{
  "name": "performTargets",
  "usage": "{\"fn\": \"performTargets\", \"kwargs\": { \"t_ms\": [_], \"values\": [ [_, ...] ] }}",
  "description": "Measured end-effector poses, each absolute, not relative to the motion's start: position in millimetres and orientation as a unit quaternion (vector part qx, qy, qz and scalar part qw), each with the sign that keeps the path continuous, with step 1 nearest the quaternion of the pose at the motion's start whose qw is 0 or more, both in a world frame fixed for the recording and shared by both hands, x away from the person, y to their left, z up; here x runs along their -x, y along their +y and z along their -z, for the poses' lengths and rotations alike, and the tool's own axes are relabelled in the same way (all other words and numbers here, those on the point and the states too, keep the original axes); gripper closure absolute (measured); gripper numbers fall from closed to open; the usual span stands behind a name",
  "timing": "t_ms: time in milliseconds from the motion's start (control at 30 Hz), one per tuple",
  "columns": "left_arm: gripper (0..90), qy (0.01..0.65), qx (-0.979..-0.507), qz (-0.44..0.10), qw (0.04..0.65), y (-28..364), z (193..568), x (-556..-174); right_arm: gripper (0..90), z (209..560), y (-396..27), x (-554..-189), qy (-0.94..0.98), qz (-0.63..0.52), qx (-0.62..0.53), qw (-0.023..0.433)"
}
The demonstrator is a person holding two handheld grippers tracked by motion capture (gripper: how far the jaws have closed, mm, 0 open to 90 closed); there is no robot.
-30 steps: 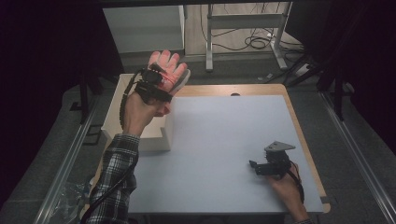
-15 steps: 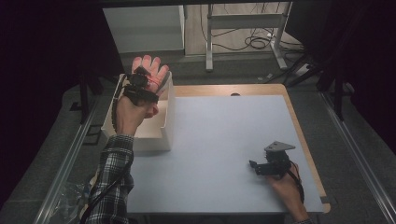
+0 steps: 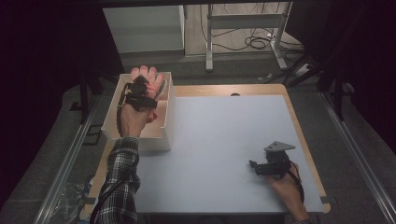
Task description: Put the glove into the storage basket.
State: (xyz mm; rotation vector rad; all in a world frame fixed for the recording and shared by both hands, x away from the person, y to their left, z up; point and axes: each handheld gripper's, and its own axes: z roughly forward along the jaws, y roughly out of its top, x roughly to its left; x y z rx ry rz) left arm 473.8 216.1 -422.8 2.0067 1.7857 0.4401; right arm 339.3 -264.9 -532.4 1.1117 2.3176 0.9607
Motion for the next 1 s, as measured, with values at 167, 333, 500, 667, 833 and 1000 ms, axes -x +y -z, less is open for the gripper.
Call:
{"fn": "performTargets", "kwargs": {
  "t_ms": [167,333,500,667,833,1000],
  "values": [
    [41.1,0.647,-0.72,-0.154,0.199,214,439,-480,14.0,532,-265,-339,0.828,-0.343,-0.397,0.197],
    [40.5,0.649,-0.723,-0.149,0.184,211,452,-485,14.0,532,-265,-339,0.828,-0.343,-0.397,0.197],
    [39.8,0.653,-0.723,-0.145,0.173,208,462,-489,14.0,532,-265,-339,0.828,-0.343,-0.397,0.197],
    [38.7,0.655,-0.725,-0.139,0.159,203,469,-496,14.0,532,-265,-339,0.828,-0.343,-0.397,0.197],
    [36.4,0.657,-0.728,-0.13,0.147,197,477,-502,14.0,532,-265,-339,0.827,-0.344,-0.398,0.197],
    [30.5,0.657,-0.735,-0.107,0.129,193,489,-508,14.0,532,-265,-339,0.827,-0.344,-0.398,0.197]
  ]
}}
